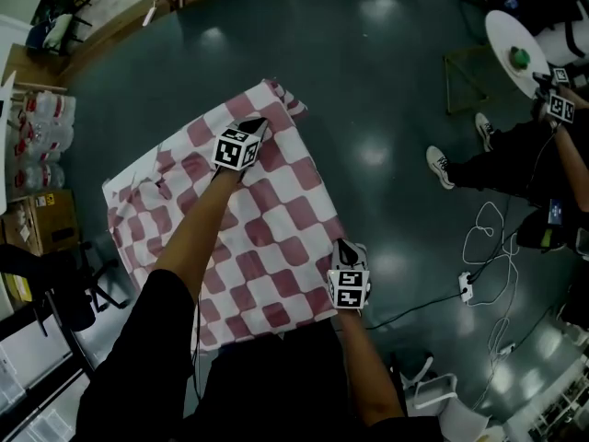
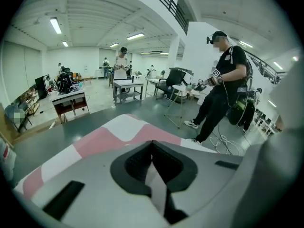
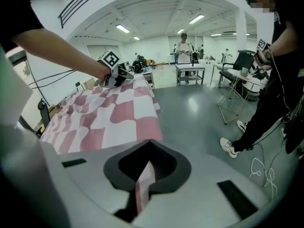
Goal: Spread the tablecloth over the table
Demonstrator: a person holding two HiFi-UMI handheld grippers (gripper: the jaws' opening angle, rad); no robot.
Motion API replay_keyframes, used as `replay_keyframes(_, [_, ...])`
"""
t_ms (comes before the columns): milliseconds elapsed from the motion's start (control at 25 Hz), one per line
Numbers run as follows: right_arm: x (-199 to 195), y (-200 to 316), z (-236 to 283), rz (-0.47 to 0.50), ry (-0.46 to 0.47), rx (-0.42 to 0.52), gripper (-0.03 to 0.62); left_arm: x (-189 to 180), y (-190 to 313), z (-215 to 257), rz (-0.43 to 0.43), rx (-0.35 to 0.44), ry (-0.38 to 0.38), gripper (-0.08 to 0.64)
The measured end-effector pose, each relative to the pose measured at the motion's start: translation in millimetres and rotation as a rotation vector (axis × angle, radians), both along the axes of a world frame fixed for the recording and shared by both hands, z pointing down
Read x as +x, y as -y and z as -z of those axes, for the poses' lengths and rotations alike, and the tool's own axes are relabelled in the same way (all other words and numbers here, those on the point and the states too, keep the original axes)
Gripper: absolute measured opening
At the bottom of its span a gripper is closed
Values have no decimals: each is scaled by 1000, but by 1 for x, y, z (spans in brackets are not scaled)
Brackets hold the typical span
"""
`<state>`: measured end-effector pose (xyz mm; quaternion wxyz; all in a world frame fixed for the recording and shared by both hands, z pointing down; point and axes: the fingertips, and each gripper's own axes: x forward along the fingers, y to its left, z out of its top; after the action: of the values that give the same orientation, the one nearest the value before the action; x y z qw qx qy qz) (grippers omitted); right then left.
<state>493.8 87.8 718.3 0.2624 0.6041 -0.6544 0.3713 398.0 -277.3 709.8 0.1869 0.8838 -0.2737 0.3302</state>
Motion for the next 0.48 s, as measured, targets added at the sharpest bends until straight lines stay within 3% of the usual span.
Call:
replay_keyframes(80, [-1, -6, 1, -8, 33, 3, 17, -1, -5, 3, -30, -12, -23, 17])
replay_keyframes(280, [-9, 33, 24, -42, 157, 152, 17, 45, -41, 9, -253, 33, -50, 17])
replay_keyframes(360, [-20, 51, 19, -14, 144, 142, 17, 50, -39, 6, -243, 73, -14, 17])
replay_keyframes(480, [-25, 45, 0, 24, 68, 33, 17, 45, -31, 3, -146, 79, -8, 17])
